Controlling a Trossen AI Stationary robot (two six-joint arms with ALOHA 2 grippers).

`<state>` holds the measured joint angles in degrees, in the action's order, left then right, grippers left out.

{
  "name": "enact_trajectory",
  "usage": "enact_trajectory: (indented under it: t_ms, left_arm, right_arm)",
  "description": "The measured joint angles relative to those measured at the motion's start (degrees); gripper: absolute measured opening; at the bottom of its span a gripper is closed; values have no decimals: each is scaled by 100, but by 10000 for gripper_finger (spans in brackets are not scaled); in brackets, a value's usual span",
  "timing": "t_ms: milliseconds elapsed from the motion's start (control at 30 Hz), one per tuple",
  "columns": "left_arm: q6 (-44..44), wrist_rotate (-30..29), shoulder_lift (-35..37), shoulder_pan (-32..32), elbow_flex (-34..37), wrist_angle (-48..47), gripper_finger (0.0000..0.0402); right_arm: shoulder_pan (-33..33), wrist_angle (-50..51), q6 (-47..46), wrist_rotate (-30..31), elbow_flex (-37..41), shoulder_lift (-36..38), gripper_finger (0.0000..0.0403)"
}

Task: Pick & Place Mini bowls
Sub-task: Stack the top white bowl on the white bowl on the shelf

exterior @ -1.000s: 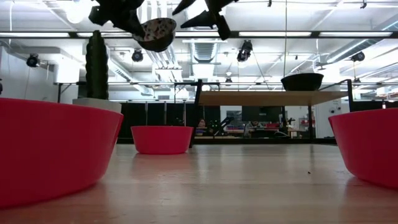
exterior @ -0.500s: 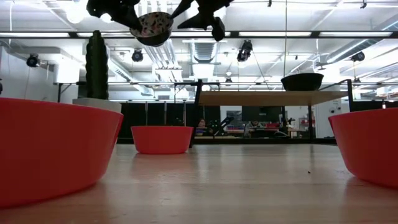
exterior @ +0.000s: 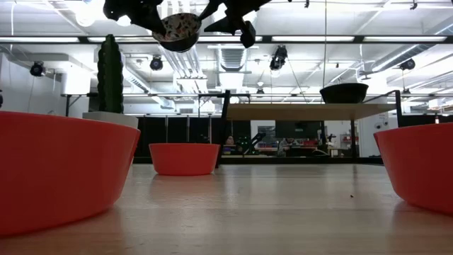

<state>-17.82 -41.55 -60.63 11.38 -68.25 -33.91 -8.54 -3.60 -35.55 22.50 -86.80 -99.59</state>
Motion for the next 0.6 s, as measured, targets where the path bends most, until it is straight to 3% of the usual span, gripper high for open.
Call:
enact_trajectory:
  t_ms: [333,600]
  left_arm:
    - [22,255,-71,-7,-157,36,5]
    - [296,315,-71,0,-286,198,5]
  right_arm:
    - [-44,12,21,-6,0,9,113]
    - [-76,68,-67,-145,1,13,53]
